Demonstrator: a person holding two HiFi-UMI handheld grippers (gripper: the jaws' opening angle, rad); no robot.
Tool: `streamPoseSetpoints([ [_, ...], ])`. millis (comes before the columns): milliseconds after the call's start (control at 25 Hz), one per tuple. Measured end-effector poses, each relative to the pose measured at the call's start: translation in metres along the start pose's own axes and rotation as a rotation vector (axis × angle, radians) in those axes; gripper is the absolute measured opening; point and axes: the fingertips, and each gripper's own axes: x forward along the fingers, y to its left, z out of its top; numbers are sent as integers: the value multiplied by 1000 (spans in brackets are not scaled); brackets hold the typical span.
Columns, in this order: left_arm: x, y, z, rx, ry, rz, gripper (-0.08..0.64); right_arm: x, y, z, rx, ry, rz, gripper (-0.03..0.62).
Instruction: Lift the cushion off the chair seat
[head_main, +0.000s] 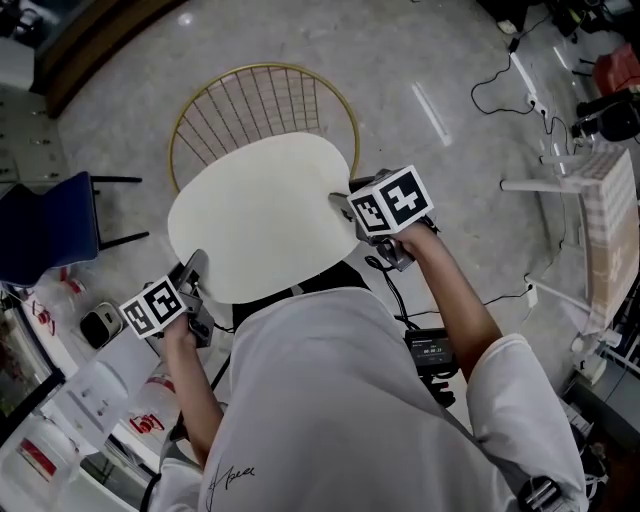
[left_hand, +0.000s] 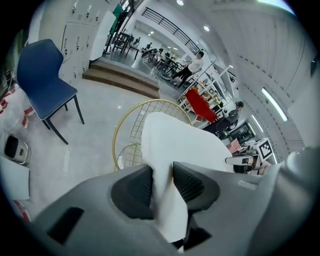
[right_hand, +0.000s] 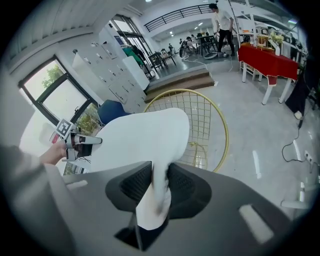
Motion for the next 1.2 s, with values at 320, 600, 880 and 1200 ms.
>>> streamPoseSetpoints([
  [320,-16,-20,13,51,-46,-15,112,-24,8,8,-7,-55,16,100],
  [600,-25,-31,21,81,-71,-34,112,-38,13,12,-25,-86,29,98],
  [880,-34,-48,33,125,-122,-51,107,-57,18,23,-12,-154,42,85],
  [1200,-37,-54,35,126,-118,-56,103,-59,20,23,-32,-150,63,67],
])
